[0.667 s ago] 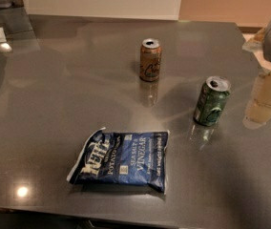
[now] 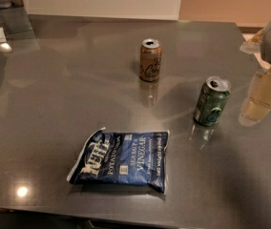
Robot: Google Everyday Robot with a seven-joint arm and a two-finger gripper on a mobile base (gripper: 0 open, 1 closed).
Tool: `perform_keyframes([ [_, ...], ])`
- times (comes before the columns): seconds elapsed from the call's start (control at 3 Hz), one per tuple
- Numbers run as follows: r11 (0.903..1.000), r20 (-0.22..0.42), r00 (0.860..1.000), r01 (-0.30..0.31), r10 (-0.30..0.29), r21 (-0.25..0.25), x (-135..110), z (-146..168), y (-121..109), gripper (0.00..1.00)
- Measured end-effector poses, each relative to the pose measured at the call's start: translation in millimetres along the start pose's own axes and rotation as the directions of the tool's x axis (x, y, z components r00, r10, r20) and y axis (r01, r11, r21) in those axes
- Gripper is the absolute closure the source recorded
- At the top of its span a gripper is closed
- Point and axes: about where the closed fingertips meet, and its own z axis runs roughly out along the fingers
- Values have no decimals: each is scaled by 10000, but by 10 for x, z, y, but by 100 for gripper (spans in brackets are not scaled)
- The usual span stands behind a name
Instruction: Move green can near blue chip bag
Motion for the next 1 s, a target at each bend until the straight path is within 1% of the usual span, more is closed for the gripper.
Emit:
perform_keyframes([
  [0.33, 9992, 700, 9973, -185, 210, -359, -9, 225, -162, 0],
  [0.67, 9969, 1218, 9920, -247, 336, -741, -36, 436, -262, 0],
  [1.0, 9938, 1551, 9871, -227, 396, -1092, -72, 606, -315, 0],
])
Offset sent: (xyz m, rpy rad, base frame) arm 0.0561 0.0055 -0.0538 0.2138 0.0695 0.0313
